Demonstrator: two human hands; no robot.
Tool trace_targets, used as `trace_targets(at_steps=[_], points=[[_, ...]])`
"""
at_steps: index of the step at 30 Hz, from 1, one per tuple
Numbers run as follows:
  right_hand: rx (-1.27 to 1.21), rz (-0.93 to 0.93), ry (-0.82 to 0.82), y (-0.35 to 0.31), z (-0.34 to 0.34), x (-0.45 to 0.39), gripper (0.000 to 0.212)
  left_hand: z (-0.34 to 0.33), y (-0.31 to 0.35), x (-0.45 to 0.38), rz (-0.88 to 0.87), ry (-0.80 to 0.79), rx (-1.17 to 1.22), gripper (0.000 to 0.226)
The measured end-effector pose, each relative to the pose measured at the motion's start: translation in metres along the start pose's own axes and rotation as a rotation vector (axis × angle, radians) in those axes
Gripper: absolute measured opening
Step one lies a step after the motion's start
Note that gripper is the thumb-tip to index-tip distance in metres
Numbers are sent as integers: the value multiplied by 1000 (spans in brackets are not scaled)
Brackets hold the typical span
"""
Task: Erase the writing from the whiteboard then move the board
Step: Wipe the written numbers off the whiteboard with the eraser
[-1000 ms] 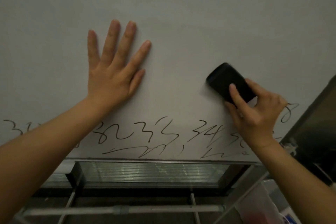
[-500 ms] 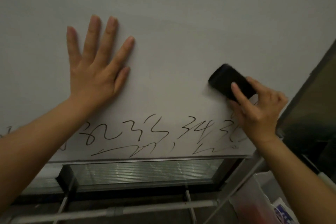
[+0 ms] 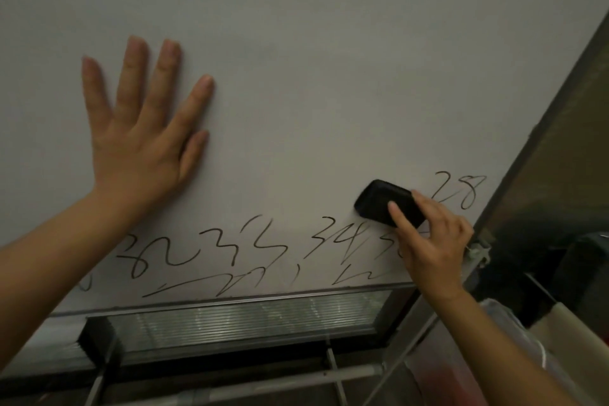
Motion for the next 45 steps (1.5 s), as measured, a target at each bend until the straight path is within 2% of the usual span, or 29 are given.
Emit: trace_targets(at_steps=[5,10,17,21,26,29,32,33,37,40,45], points=[[0,-98,98,28,11,-43,51,-2,0,0,4,0,23,56],[-42,-218,115,23,13,-43,43,1,-1,1,-2,12,26,57],[-88,-330,29,-10,2,-6,47,5,20,-18,31,-53,93,60],[-82,-358,23,-18,0,-10,49,11,71,-57,-189,-10,154,50],[-146,-473,-31,-24,3,-13,54,17,145,-116,-326,75,187,51],[-167,-504,-51,-26,11,-12,62,4,170,-137,-390,73,141,55],[-203,-483,-41,-24,21,-10,77,-11,175,-137,-393,41,86,56],[-232,-526,-8,-16,26,-10,81,-13,175,-137,-389,45,86,56],[-297,-852,174,40,44,-14,83,-16,176,-137,-395,88,89,54],[-294,-837,193,68,43,-27,79,-15,177,-138,-393,114,76,55],[-241,-806,94,54,22,-23,75,-18,177,-137,-392,113,65,54]])
Point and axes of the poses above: each hand's wrist, its own x-axis away from the middle knuckle, its own z-axis out of the back of the hand, y = z × x, the point moved 3 cm from there along -x, towards the middle knuckle, and after that the axes turned 5 degrees about -x, right-handed, at the moved point
